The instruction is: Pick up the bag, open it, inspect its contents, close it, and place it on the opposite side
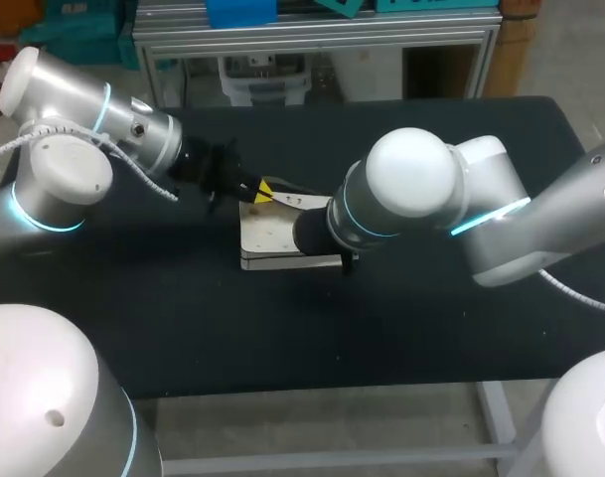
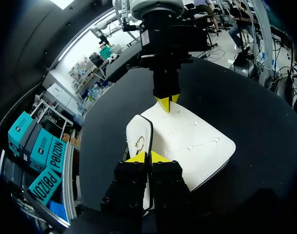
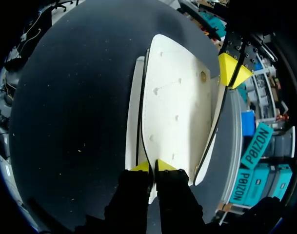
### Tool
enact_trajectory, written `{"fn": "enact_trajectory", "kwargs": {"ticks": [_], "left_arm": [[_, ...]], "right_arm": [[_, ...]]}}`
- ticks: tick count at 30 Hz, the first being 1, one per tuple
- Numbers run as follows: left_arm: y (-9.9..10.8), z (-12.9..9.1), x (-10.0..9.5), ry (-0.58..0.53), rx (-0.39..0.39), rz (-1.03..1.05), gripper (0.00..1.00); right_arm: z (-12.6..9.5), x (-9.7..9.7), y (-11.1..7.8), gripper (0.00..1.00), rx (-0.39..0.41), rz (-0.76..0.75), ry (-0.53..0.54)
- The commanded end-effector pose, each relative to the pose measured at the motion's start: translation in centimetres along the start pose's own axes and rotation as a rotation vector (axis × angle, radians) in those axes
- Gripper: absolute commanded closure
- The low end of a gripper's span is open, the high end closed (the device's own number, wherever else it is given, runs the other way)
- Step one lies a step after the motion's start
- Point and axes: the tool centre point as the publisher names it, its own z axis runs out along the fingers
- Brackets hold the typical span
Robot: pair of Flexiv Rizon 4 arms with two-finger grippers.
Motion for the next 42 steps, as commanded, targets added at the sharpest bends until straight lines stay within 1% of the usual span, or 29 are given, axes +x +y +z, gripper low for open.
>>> {"fn": "enact_trajectory", "kwargs": {"ticks": [1,2,3,5,10,13,21,25,29,34,36,37,38,39,40,42], "left_arm": [[-0.1,0.3,0.4,-0.006,-0.015,0.022,0.89],[-0.1,0.5,0.7,-0.006,-0.017,0.038,0.69],[-0.1,0.6,0.9,-0.010,-0.017,0.045,0.58],[-0.1,0.7,1.3,-0.009,-0.004,0.068,0.55],[-0.1,0.6,2.1,-0.023,0.000,0.103,0.54],[-0.2,0.5,2.4,-0.031,0.001,0.116,0.55],[-0.6,1.1,3.2,-0.025,0.004,0.153,0.55],[-1.1,2.3,3.6,-0.031,-0.037,0.191,0.54],[-1.3,3.2,3.4,-0.045,-0.067,0.213,0.54],[-1.1,4.1,2.5,-0.092,-0.113,0.217,0.57],[-0.8,4.3,2.0,-0.097,-0.108,0.204,0.59],[-0.7,4.3,1.9,-0.113,-0.129,0.196,0.66],[-0.5,4.3,1.7,-0.115,-0.130,0.186,0.76],[-0.4,4.3,1.6,-0.121,-0.131,0.178,0.90],[-0.2,4.2,1.4,-0.126,-0.140,0.173,1.00],[0.1,3.8,1.0,-0.134,-0.141,0.154,1.00]], "right_arm": [[0.4,0.4,-0.2,1.00,0.001,0.001,-0.006],[0.4,0.4,-0.2,1.00,0.001,0.001,-0.006],[0.4,0.4,-0.2,1.00,0.001,0.001,-0.006],[0.4,0.4,-0.2,1.00,0.001,0.001,-0.006],[0.4,0.4,-0.2,1.00,0.001,0.001,-0.006],[0.4,0.4,-0.2,1.00,0.001,0.001,-0.006],[0.4,0.4,-0.2,1.00,0.001,0.001,-0.006],[0.4,0.4,-0.2,1.00,0.001,0.001,-0.006],[0.4,0.4,-0.2,1.00,0.001,0.001,-0.006],[0.4,0.4,-0.2,1.00,0.001,0.001,-0.006],[0.4,0.4,-0.2,1.00,0.001,0.001,-0.006],[0.4,0.4,-0.2,1.00,0.001,0.001,-0.006],[0.4,0.4,-0.2,1.00,0.001,0.001,-0.006],[0.4,0.4,-0.2,1.00,0.001,0.001,-0.006],[0.4,0.4,-0.2,1.00,0.001,0.001,-0.006],[0.4,0.4,-0.2,1.00,0.001,0.001,-0.006]]}}
